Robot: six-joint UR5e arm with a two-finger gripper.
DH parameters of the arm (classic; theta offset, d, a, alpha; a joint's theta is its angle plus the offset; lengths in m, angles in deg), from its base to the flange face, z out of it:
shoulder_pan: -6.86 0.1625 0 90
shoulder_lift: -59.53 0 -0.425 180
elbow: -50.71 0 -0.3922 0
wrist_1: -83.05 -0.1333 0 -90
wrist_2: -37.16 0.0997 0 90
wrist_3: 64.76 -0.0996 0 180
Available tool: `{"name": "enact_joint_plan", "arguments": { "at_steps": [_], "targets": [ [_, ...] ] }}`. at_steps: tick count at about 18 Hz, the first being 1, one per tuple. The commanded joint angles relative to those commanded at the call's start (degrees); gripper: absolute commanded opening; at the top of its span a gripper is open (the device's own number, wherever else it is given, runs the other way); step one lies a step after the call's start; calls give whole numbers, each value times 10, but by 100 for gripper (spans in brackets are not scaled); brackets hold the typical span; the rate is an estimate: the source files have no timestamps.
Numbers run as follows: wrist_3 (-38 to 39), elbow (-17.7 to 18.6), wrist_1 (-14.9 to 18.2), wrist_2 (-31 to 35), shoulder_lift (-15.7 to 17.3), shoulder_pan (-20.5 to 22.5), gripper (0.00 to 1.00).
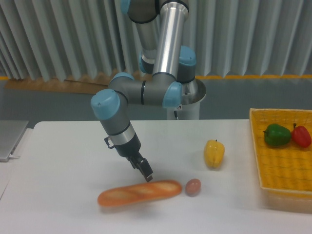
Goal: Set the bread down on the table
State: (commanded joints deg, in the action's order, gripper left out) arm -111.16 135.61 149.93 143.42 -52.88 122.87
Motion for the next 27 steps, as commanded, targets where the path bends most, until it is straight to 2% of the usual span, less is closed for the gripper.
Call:
{"name": "enact_joint_plan", "arguments": {
  "at_steps": [9,11,13,15,19,21,22,27],
  "targets": [
    [-148,-4,7,-5,14,11,100],
    [-174,-10,25,-25,16,25,100],
    [-208,-24,57,-35,24,36,100],
    [-239,-25,67,-51,31,54,100],
    [-248,-26,68,-87,42,76,100],
    [-251,-28,67,-142,53,89,100],
    [-257,-29,67,-145,65,91,100],
    [-258,-24,72,-146,69,105,100]
  ]
}}
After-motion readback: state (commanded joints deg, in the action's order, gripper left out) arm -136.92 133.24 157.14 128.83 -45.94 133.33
